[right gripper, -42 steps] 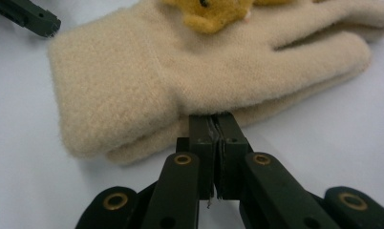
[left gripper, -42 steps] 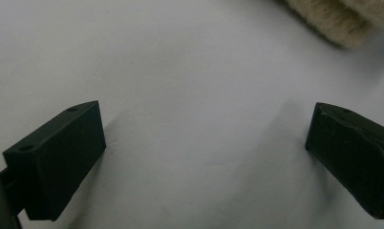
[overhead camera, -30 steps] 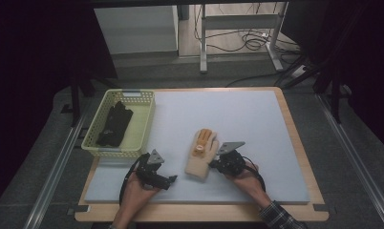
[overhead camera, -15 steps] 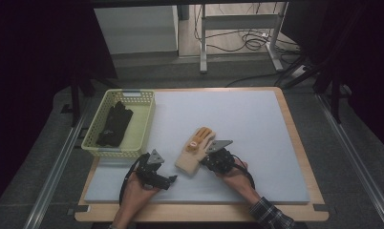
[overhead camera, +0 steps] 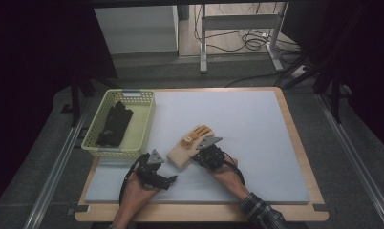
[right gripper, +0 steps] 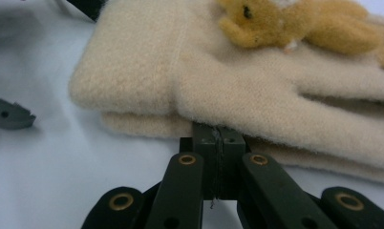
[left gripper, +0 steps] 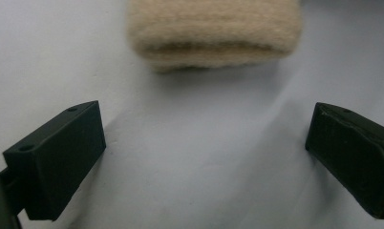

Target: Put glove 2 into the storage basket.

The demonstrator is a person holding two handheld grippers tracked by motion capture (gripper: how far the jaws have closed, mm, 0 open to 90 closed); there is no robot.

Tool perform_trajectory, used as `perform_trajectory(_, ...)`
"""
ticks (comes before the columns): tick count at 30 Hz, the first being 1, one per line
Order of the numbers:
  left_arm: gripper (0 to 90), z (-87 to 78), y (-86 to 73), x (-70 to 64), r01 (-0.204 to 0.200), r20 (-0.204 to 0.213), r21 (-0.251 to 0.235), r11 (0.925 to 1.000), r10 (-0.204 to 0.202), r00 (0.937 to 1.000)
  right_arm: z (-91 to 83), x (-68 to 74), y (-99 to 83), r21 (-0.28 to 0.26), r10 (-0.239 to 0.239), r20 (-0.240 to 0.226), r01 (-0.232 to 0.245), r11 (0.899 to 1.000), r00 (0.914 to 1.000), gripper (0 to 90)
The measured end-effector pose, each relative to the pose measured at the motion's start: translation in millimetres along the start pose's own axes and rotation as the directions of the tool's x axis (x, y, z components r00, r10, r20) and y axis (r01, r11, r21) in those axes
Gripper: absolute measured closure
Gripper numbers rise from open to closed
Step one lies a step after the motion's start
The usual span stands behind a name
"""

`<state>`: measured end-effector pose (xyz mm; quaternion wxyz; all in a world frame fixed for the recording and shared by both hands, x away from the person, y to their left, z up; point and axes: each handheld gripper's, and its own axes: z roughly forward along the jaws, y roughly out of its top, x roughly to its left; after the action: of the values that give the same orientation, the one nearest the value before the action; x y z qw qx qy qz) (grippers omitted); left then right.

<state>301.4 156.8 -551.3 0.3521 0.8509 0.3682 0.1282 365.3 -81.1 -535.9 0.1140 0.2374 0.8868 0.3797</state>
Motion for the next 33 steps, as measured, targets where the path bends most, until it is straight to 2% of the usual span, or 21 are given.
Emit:
perform_trajectory(7,0.0,0.0,0.0,-0.1,0.000,0.000,0.000,1.0000,0.000,1.0000,1.4,1.9,2.0,0.002,-0.012,0.011,0.012,1.000,0.9999,86.3)
perform_trajectory(16,0.0,-0.1,0.0,0.0,-0.001,-0.001,0.000,1.0000,0.001,1.0000,-13.6,1.8,-1.4,-0.008,-0.017,0.009,0.017,1.000,0.9998,79.0)
perform_trajectory(23,0.0,0.0,0.0,-0.1,0.001,0.000,-0.001,1.0000,-0.001,1.0000,-29.4,-3.3,-8.0,-0.020,-0.011,0.035,0.012,1.000,0.9993,65.3)
perform_trajectory(33,0.0,-0.1,0.0,-0.1,0.000,-0.001,0.000,1.0000,0.000,1.0000,-56.2,-18.0,-21.0,-0.043,0.030,0.077,-0.027,0.999,0.9966,44.3)
